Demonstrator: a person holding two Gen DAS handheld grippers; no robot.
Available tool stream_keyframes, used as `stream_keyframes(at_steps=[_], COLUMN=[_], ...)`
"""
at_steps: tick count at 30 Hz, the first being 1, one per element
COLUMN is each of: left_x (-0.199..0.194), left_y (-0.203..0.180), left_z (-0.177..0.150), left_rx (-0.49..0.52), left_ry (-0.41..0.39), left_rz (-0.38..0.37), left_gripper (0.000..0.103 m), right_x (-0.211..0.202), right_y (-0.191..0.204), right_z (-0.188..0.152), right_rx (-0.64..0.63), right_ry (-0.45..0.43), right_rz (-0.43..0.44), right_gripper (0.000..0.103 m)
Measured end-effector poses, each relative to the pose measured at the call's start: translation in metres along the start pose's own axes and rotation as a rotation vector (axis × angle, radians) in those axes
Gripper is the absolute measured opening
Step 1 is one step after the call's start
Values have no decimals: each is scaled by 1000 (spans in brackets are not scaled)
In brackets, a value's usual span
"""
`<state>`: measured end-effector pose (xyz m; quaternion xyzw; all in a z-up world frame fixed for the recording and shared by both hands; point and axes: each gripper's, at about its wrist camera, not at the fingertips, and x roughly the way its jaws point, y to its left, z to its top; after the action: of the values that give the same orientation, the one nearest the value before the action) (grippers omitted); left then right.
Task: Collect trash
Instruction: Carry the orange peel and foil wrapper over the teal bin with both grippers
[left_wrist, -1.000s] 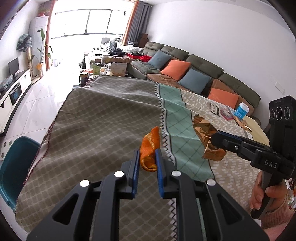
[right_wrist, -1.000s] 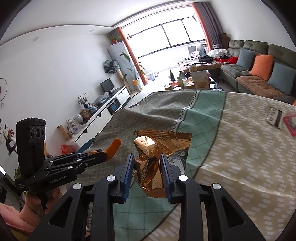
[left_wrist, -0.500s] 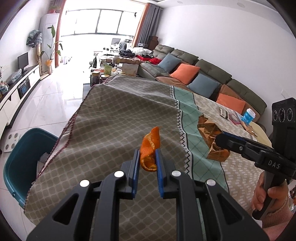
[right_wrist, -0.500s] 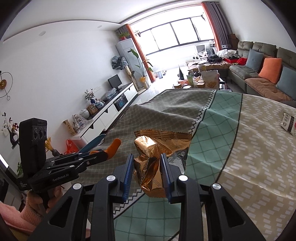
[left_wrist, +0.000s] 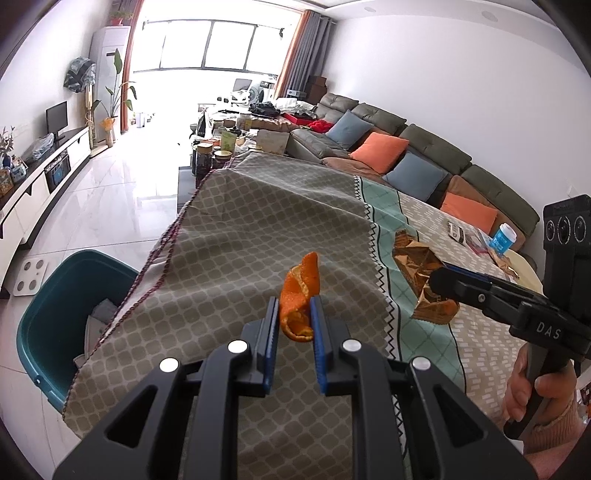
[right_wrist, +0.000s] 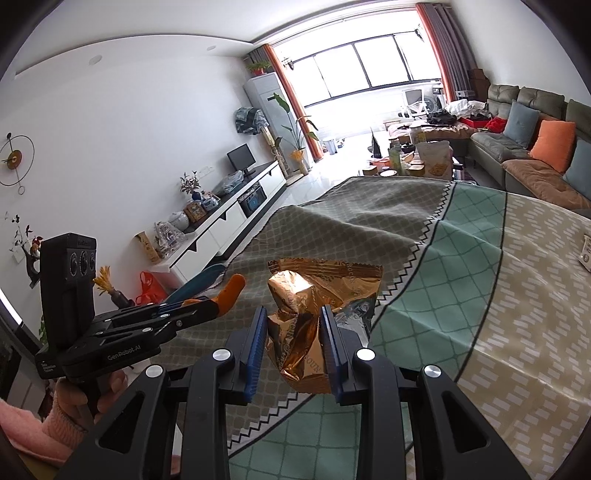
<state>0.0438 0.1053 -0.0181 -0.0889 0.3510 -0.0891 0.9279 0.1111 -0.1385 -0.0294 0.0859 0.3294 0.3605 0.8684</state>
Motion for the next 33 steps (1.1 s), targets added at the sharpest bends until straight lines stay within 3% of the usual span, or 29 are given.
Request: stream_keyframes(at_steps=[33], left_x=[-18], left_y=[35], left_z=[-2], left_rx=[-55], left_ry=[-27], left_rz=[66], left_gripper=[18], right_x=[35], right_y=[36], right_z=[4], right_rx=[-75], right_ry=[41], right_rz=[97], right_gripper=[29])
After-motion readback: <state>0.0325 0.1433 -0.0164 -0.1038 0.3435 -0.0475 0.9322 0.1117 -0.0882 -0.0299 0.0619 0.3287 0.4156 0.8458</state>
